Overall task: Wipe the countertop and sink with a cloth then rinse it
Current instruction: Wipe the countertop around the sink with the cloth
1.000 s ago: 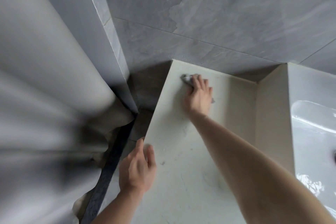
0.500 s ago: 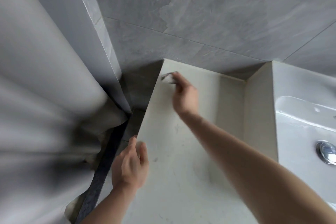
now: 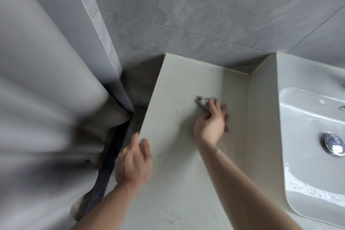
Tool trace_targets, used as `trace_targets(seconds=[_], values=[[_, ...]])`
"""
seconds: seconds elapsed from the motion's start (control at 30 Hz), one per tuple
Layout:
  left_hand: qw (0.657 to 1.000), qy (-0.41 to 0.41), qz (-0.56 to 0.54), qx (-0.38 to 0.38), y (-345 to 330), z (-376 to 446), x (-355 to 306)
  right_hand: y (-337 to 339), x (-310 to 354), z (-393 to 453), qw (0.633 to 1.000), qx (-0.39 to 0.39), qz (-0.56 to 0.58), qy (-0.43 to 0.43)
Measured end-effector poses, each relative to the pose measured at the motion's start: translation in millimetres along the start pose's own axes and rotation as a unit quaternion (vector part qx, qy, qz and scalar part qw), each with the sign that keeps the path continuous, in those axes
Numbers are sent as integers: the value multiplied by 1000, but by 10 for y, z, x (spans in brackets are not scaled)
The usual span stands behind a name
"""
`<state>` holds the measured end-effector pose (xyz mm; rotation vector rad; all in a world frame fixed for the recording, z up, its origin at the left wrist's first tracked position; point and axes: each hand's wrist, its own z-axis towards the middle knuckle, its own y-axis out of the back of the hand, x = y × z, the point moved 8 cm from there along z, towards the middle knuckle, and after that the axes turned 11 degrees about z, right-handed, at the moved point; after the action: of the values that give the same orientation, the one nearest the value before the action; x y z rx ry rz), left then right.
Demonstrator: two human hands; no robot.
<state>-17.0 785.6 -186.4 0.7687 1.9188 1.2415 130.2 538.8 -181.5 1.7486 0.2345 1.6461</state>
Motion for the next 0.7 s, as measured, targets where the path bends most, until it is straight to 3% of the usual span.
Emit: trace_targets(seconds=[0.13,0.2,0.27,0.33,0.4,0.47,0.7], values=[[1000,-14,-9,-8,36,-14,-14,-506,644,-411,993,82,27,82],[1000,-17,-17,-15,61,-19,-30,-806,961,-569,981,157,62,99],[1000,-16,-13,-20,60,-19,-29,-1163,1184,-735,957,259,93,87],[1000,-10,-8,-19,47,-18,-17,-1333,1286,-782,940,311,141,30],[1000,-7,-14,-16,33,-12,-4,-1193,1287,-663,936,295,191,2],[1000,-11,-21,-20,30,-9,4,-844,1192,-492,945,255,203,33],[1000,2,-9,-7,-7,12,35,642,-92,-356,993,71,92,-33]])
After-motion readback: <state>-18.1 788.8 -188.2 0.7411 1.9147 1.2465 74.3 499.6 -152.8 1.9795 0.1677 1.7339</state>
